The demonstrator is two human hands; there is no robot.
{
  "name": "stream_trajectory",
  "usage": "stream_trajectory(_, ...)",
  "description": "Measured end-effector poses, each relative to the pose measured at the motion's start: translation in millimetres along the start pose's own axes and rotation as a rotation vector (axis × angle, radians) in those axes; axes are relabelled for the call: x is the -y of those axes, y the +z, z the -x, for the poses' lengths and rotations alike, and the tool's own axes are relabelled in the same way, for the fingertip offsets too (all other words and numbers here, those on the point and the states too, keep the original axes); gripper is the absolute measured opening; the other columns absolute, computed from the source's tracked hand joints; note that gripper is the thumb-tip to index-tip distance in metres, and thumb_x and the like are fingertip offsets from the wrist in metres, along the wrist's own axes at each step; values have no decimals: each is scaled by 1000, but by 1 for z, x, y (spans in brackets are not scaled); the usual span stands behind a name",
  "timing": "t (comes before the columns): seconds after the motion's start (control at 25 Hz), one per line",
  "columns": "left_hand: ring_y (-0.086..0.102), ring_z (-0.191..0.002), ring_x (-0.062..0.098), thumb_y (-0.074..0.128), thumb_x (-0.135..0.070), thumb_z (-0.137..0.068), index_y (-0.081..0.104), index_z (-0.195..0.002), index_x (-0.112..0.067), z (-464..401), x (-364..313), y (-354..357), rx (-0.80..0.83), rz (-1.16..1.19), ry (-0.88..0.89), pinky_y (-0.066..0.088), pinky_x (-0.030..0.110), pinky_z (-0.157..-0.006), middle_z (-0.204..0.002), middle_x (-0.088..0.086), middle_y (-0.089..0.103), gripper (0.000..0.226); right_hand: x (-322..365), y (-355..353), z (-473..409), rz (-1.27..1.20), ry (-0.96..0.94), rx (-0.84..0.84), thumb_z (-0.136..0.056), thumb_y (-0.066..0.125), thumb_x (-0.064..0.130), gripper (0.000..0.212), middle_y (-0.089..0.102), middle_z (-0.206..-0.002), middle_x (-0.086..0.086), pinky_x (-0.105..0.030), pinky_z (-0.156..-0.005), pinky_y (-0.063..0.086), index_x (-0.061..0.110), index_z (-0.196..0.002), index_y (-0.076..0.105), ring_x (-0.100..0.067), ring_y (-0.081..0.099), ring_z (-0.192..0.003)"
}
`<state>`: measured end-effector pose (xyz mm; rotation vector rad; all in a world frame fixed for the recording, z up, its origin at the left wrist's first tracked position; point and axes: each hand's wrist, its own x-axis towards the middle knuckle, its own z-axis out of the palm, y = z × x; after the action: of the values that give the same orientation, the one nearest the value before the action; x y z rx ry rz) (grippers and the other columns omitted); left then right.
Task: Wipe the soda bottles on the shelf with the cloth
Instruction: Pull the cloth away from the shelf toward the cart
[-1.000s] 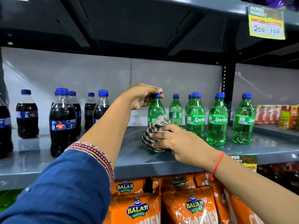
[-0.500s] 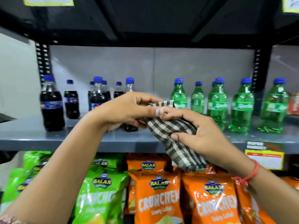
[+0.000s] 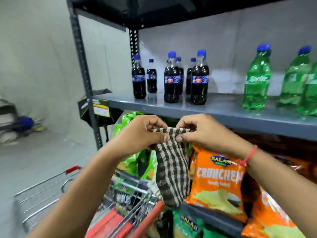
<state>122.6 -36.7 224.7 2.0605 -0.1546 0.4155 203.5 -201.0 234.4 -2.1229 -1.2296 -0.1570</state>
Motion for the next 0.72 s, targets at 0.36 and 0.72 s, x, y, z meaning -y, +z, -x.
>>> stream_trajectory(0.36, 47, -63, 7, 73, -31, -68, 47, -59, -22, 108, 45, -15, 91, -557, -168, 39, 29, -63, -64, -9, 51, 29, 9, 40, 6, -157, -68, 547, -76, 69, 2, 21, 59, -68, -5, -15, -53, 42, 19, -72, 58, -13, 53, -62)
stream_trajectory(0.72, 43, -49, 6, 62, -24, -80, 58, -85, -15, 154, 104, -3, 123, -333, -617, 38, 21, -51, -64, -4, 54, 11, -38, 140, -6, -103, 108, 753, -78, 65, -2, 26, 56, -60, 4, -21, -50, 45, 21, -69, 58, -10, 56, -53)
